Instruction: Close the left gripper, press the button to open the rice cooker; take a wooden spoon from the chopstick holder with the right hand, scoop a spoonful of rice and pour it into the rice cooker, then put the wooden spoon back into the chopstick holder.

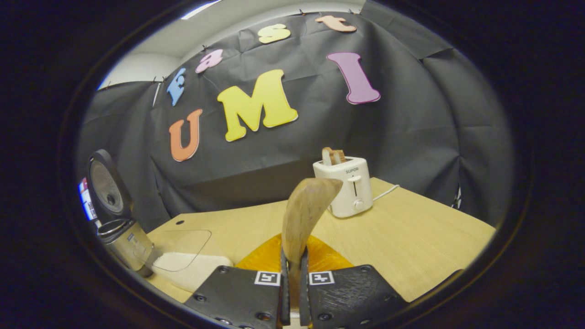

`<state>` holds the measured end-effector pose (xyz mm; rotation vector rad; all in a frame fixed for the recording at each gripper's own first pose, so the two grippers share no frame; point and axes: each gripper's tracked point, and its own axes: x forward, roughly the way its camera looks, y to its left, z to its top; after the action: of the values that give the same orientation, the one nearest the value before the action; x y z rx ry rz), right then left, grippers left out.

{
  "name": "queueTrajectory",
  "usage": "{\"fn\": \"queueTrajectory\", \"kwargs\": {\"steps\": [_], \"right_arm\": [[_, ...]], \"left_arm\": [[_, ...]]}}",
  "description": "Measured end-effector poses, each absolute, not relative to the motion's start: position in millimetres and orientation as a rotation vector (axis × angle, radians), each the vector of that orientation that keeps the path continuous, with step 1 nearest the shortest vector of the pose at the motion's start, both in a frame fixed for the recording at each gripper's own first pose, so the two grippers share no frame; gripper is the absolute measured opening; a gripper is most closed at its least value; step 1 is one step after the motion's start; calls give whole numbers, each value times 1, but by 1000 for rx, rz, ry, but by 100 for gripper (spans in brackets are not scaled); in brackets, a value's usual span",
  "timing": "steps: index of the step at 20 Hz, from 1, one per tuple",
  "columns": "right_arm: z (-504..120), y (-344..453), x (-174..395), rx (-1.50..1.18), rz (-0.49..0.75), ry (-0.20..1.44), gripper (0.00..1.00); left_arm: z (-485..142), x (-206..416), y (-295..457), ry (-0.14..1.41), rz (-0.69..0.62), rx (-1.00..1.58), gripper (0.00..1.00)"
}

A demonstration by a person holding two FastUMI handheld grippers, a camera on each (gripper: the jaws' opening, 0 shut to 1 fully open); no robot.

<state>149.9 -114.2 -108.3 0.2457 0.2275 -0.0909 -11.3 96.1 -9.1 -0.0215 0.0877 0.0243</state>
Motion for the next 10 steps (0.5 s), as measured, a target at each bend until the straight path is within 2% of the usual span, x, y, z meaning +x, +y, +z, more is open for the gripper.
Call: {"fn": "queueTrajectory", "kwargs": {"steps": [3,4,5,6,7,8,9,10], "right_arm": [[-105,-118,144,214,-99,223,12],[-107,-120,144,202,-101,231,32],[-110,-121,144,195,-100,241,41],[-112,-120,142,195,-95,252,57],[-113,-119,141,197,-85,259,53],[-115,-119,140,197,-84,265,67],[-116,-121,137,193,-88,271,75],[-118,-122,135,190,-94,275,88]], "left_arm": [[-5,-11,94,78,25,-22,98],[-6,-12,92,79,22,-23,98],[-4,-13,89,76,19,-22,99],[-3,-12,88,73,16,-19,99],[-2,-13,85,70,14,-16,99],[0,-14,83,65,11,-12,99],[1,-14,81,60,9,-10,98],[2,-15,80,56,9,-8,98]]}}
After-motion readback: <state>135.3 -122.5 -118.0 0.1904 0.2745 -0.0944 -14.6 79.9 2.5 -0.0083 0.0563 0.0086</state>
